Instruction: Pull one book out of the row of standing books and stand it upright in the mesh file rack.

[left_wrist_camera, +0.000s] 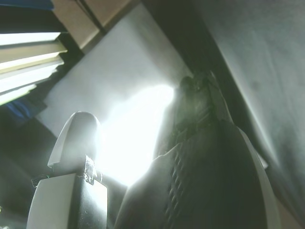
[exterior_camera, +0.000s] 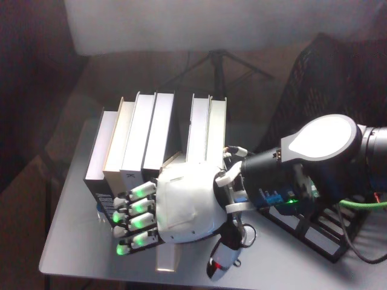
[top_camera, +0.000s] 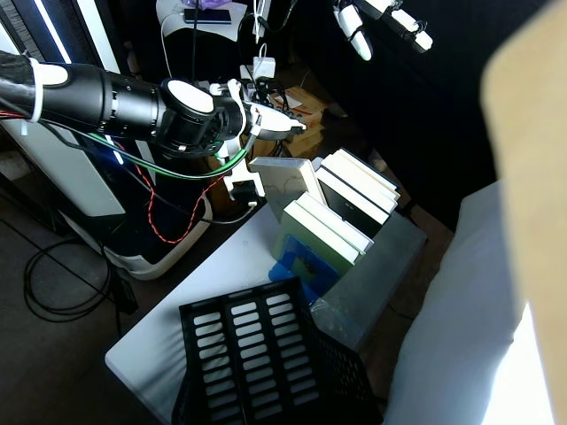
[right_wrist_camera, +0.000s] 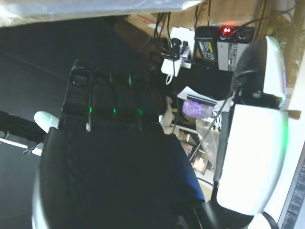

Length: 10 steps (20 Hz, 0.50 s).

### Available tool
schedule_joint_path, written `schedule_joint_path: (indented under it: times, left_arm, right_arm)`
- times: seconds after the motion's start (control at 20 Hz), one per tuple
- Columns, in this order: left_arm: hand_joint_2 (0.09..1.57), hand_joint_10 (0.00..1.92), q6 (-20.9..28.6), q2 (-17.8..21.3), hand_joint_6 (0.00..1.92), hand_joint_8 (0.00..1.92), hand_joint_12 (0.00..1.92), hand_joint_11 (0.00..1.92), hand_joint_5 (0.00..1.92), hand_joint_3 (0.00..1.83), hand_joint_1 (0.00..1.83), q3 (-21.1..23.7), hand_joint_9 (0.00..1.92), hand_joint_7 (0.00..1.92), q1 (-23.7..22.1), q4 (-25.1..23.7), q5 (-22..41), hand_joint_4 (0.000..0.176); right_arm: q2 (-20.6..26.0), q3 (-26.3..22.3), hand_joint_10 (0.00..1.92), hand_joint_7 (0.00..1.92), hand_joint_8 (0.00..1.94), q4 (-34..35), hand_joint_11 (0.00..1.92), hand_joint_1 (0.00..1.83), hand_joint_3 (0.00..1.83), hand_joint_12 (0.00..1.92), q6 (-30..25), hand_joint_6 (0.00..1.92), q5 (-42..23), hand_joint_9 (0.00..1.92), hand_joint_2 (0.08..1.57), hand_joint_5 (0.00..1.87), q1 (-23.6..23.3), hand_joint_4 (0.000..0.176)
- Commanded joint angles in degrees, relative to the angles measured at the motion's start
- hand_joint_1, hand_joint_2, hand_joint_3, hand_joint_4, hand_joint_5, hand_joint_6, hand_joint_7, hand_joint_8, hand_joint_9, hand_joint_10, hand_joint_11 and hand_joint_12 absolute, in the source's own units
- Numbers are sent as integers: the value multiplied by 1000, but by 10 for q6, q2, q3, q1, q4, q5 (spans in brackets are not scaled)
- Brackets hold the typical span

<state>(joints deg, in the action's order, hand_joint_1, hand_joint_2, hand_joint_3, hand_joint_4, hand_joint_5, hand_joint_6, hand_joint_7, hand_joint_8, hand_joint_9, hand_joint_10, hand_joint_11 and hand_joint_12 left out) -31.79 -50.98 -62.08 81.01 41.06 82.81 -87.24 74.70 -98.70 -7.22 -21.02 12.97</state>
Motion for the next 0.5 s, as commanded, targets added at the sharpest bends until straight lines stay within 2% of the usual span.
schedule_joint_path:
  times: [0.0, 0.05, 0.1, 0.15, 0.2, 0.25, 0.35, 0.45]
  left_arm:
    - [1400, 0, 3, -1, 0, 0, 0, 0, 6, 5, 714, -3, 0, 0, 1, 11, 72, 13]
    - [1401, 0, 3, -1, 3, 0, 0, 0, 12, 5, 715, -3, 0, 0, 1, 11, 72, 8]
    - [1408, 0, 3, -2, 4, 0, 0, 0, 17, 7, 698, -4, 0, 0, 1, 11, 72, 10]
    - [1408, 0, 4, -2, 3, 0, 0, 0, 16, 7, 694, -4, 0, 0, 1, 10, 73, 11]
    - [1410, 0, 5, -2, 2, 0, 0, 0, 13, 8, 689, -4, 0, 0, 1, 9, 74, 8]
    - [1411, 0, 5, -2, 0, 0, 0, 0, 5, 7, 684, -4, 0, 0, 1, 8, 74, 13]
    - [1417, 0, 5, -3, 4, 0, 0, 0, 14, 9, 684, -5, 0, 0, 1, 7, 74, 0]
    - [1395, 0, 5, -3, 3, 0, 0, 0, 13, 0, 714, -6, 0, 0, 1, 7, 73, 0]
  right_arm:
    - [0, 0, 23, 81, 13, 20, 36, 784, 46, 20, 2, 8, -13, 66, 983, 95, 1, 0]
    - [-2, 3, 23, 76, 9, 20, 48, 754, 31, 30, 2, 1, -13, 70, 959, 76, 2, 0]
    - [-5, 5, 18, 61, 2, 20, 19, 786, 21, 22, 4, 1, -11, 61, 941, 74, 4, 0]
    - [-8, 9, 3, 99, 7, 20, 3, 834, 0, 367, 9, 1, -8, 131, 987, 101, 5, 0]
    - [-10, 11, 1, 82, 3, 16, 0, 825, 0, 252, 14, 2, -4, 83, 1006, 72, 5, 0]
    - [-12, 14, 0, 16, 0, 9, 0, 780, 0, 50, 17, 0, 5, 16, 891, 14, 5, 22]
    - [-13, 19, 0, 0, 0, 2, 0, 754, 0, 1, 22, 0, 18, 0, 768, 0, 5, 37]
    - [-15, 23, 0, 0, 0, -1, 0, 669, 0, 0, 24, 0, 25, 0, 887, 0, 5, 59]
